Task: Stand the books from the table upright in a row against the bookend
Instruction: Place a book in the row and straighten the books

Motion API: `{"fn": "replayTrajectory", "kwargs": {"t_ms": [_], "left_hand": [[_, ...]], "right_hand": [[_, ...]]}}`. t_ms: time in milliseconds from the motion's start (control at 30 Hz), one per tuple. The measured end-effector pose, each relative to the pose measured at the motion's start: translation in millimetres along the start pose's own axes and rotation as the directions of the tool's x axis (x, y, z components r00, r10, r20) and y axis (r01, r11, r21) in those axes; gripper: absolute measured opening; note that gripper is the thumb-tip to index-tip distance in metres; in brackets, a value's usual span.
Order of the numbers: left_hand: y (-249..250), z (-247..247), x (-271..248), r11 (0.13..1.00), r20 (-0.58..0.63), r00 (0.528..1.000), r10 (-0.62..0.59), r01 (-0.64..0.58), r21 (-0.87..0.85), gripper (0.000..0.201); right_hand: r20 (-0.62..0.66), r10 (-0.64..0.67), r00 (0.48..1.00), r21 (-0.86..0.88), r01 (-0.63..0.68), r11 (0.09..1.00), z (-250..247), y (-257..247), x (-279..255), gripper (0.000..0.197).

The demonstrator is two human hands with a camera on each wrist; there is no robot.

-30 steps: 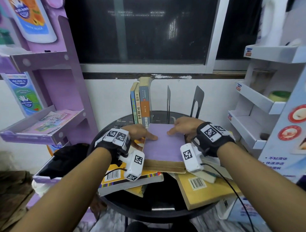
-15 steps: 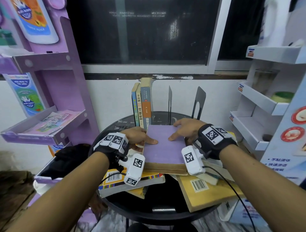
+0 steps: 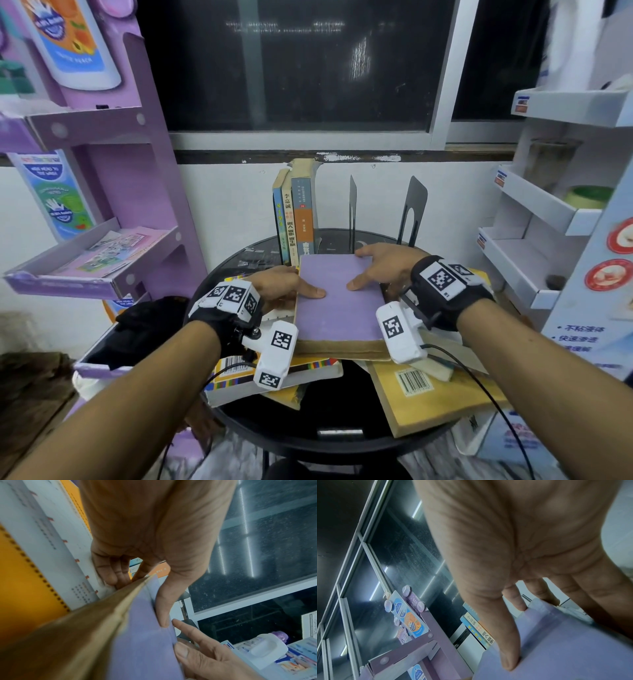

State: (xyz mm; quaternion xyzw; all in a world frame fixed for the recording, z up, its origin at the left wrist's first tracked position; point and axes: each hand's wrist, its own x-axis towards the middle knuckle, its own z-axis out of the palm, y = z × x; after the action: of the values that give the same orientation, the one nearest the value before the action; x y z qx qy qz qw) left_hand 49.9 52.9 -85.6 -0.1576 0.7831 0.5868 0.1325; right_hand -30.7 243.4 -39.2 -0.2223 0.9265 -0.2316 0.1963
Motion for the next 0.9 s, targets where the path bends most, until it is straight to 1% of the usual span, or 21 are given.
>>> {"fn": "replayTrajectory", "kwargs": {"t_ms": [100,167,200,267,300,333,433,500,600,700,800,900], "left_hand": [[0,1,-3,0.999,0.028,0.999,0.022,-0.021,-0.027,0.028],[-1,1,-5,0.999,0.026,0.999,0.030,-0.029,-0.042,0.030],[-2,0,-6,0.999,0.020,0.999,0.034,-0.033,-0.033,0.035],[-3,-2,-6,0.999,-0.002,0.999,0.039,-0.039,0.006,0.056],[-4,-4,-6,0.999,-0.009,0.999,0.037,-0.037,0.013,0.063],[-4,-5,-6,0.999,-0.017,0.999,0.041,-0.041,0.010,0.063],[-2,-6,-13,0.995,-0.013,0.997,0.078,-0.078,-0.055,0.048],[-3,-7,-16,0.987,-0.015,0.993,0.113,-0.114,-0.109,0.049],[0,-8,-18,0.972,-0.049,0.982,0.185,-0.190,-0.141,0.055],[7,-11,-19,0.951,-0.106,0.962,0.252,-0.266,-0.157,0.059],[15,-15,-21,0.929,-0.163,0.935,0.316,-0.340,-0.149,0.064],[22,-17,-24,0.899,-0.215,0.898,0.383,-0.416,-0.138,0.071]], "right_hand": [[0.000,-0.005,1.000,0.007,0.005,1.000,0,1,-1,0.088],[-0.005,-0.017,1.000,0.023,0.018,1.000,-1,3,0,0.090],[-0.008,-0.023,1.000,0.028,0.024,0.999,-1,3,0,0.091],[-0.022,-0.034,0.999,0.025,0.034,0.999,-2,4,0,0.091],[-0.034,-0.037,0.999,0.023,0.038,0.999,-2,5,1,0.090],[-0.050,-0.043,0.998,0.023,0.044,0.999,-2,5,1,0.090],[-0.108,-0.074,0.991,0.038,0.078,0.996,-3,3,1,0.091],[-0.160,-0.101,0.982,0.037,0.108,0.993,-4,0,1,0.094],[-0.247,-0.151,0.957,0.013,0.159,0.987,-6,-6,-1,0.097],[-0.321,-0.205,0.925,0.024,0.225,0.974,-11,-14,-5,0.101],[-0.402,-0.246,0.882,0.005,0.271,0.963,-14,-17,-6,0.104],[-0.475,-0.271,0.837,0.031,0.324,0.946,-14,-16,-6,0.100]]}}
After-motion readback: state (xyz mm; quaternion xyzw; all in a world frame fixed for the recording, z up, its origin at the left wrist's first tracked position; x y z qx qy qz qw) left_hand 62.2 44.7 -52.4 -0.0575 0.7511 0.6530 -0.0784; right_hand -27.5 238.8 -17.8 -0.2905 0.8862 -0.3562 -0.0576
